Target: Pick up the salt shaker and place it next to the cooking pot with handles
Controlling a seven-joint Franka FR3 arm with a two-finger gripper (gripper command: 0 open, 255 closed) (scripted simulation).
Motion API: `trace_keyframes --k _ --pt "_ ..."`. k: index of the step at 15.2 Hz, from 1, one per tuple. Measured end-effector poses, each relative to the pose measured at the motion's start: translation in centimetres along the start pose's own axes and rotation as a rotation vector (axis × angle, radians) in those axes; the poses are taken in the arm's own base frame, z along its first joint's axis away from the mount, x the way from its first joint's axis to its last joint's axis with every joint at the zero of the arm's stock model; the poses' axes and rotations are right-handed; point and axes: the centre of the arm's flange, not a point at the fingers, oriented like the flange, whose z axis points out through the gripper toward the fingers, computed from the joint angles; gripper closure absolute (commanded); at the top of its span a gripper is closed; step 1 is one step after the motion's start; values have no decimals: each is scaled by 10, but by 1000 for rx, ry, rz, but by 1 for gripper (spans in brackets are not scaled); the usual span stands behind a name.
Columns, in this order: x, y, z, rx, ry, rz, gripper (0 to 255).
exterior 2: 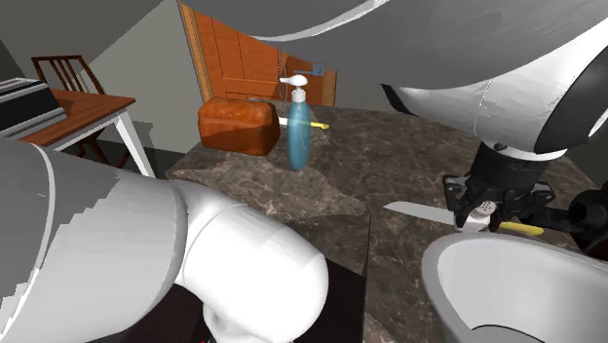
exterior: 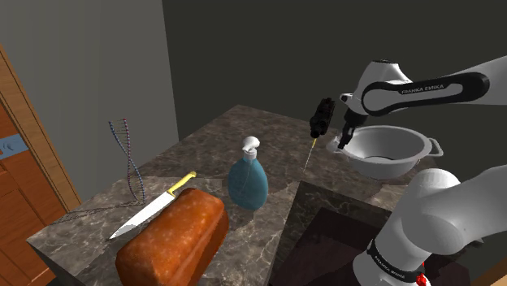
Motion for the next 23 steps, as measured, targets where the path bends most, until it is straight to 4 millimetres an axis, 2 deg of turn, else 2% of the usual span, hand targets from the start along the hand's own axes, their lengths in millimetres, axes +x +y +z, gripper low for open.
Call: trace_keyframes --k 11,17,18,23 --pt "6 0 44 -70 93 -4 255" --pt "5 1 51 -70 90 -5 255" --pt "5 0 50 -66 85 -5 0" --pt "-7 6 63 -49 62 -7 0"
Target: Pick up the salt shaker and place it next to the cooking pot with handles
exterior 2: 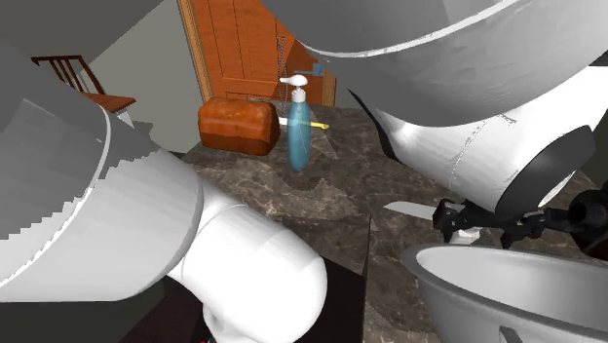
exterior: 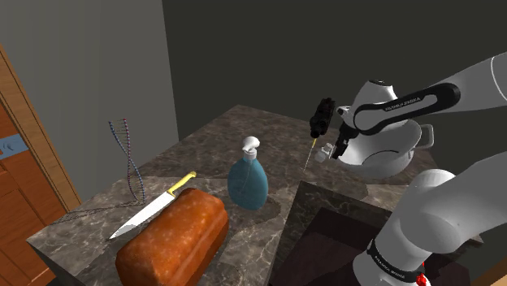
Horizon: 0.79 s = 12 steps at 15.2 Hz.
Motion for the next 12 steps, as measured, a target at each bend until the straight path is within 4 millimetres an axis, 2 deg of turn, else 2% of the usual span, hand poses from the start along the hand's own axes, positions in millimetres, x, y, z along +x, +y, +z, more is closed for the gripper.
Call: trace_keyframes --k 2,5,6,12 --pt "1 -8 -7 34 -41 4 0" --pt "5 -10 -38 48 -59 5 0" --pt "4 -10 -43 49 -61 6 0" --pt "4 -11 -50 51 -64 6 0"
